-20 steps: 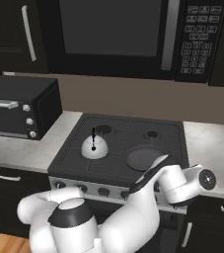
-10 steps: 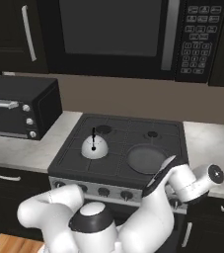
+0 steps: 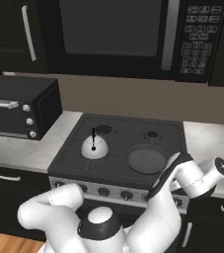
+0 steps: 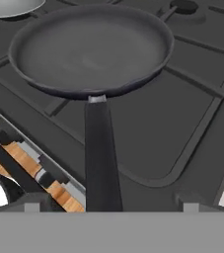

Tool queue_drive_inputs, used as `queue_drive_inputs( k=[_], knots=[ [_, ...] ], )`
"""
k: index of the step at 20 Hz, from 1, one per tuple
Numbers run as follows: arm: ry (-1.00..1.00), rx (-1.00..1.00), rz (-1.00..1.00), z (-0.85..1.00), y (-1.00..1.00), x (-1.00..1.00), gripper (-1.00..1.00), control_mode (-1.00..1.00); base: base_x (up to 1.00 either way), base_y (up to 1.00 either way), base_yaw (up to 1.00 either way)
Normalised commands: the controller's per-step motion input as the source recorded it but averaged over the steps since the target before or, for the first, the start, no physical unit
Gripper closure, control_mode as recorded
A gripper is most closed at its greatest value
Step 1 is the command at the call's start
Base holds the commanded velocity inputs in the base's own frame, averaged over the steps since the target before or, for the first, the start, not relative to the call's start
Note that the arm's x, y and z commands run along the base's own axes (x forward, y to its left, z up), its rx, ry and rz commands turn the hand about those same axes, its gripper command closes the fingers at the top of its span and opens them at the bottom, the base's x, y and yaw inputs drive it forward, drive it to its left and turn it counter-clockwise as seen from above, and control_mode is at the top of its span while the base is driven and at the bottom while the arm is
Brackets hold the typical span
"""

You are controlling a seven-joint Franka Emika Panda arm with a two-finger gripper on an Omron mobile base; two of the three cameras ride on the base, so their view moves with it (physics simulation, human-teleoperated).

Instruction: Pick the pan from the cabinet and place it on the stove. Then turn on the stove burner for the pan.

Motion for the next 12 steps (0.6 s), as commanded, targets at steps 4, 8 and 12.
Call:
queue_drive_inputs(
  k=[4,8,12],
  knots=[
    [0.00,0.04,0.00,0.03,0.20,-0.65,-1.00,-1.00,0.00,0.00,0.00],
    [-0.08,0.09,0.00,0.00,0.25,-0.61,-1.00,-1.00,0.00,0.00,0.00],
    [-0.10,0.11,0.01,-0.03,0.14,-0.82,-1.00,-1.00,0.00,0.00,0.00]
  ],
)
